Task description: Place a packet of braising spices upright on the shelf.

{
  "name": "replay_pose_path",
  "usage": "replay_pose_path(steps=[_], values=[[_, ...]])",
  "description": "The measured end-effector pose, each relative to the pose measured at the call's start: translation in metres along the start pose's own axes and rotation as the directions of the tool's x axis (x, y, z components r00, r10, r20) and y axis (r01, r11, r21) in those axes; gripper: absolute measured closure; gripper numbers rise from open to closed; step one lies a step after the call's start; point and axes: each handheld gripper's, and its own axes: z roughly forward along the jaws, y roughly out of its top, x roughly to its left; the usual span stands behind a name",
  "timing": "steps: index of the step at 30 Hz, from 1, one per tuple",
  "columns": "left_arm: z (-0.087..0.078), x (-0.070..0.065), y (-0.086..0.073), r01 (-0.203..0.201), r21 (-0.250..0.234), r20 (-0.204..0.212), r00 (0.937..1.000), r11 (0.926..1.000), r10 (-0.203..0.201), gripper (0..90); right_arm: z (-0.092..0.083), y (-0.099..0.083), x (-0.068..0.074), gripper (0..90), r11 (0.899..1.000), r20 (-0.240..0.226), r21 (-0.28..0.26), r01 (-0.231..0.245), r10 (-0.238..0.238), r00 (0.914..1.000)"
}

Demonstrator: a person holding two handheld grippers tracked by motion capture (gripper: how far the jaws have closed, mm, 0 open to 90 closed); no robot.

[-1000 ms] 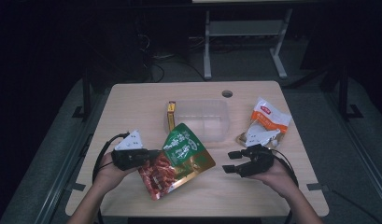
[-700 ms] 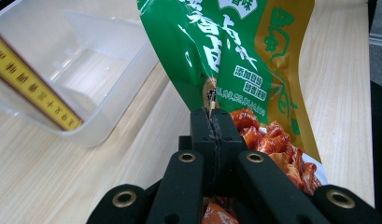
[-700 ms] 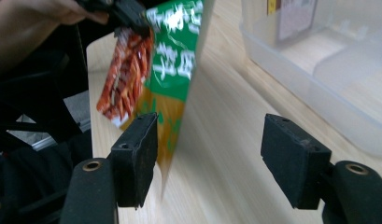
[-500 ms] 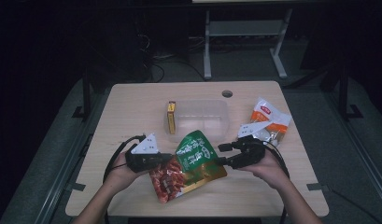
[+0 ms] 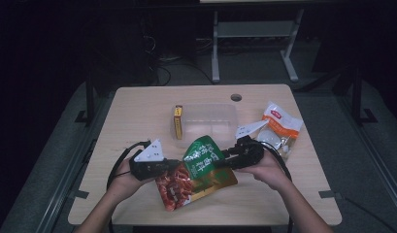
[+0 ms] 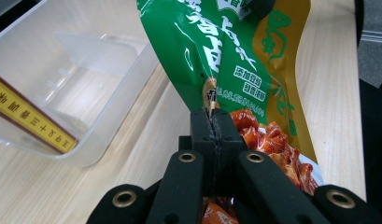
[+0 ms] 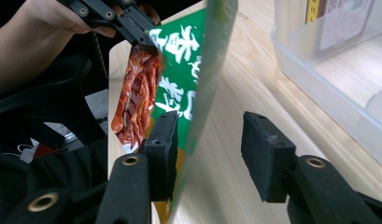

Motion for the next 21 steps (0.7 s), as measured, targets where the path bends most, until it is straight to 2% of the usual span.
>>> replay_pose_path(steps=[10, 14, 16, 21], values=[[0.0004, -0.0023, 0.0005, -0.016, -0.003, 0.012, 0.9998, 0.9999, 0.016, 89.9, -0.0011, -0.0035, -0.0023, 77.6, 1.000, -0.017, 0.001, 0.016, -0.016, 0.9997], [0.0006, -0.0038, 0.0011, -0.018, -0.007, 0.016, 0.9997, 0.9998, 0.018, 89.9, -0.0018, -0.0042, -0.0023, 85.4, 1.000, -0.036, 0.000, 0.023, -0.022, 0.9991], [0.0001, -0.0041, 0.0013, -0.017, -0.014, 0.018, 0.9997, 0.9998, 0.018, 89.9, -0.0023, -0.0046, -0.0009, 89.3, 1.000, -0.030, -0.004, 0.029, -0.029, 0.9991], [-0.0007, -0.0037, 0.0006, -0.016, -0.022, 0.023, 0.9996, 0.9996, 0.016, 89.7, -0.0029, -0.0045, -0.0011, 90.0, 1.000, -0.041, -0.012, 0.017, -0.018, 0.9990]])
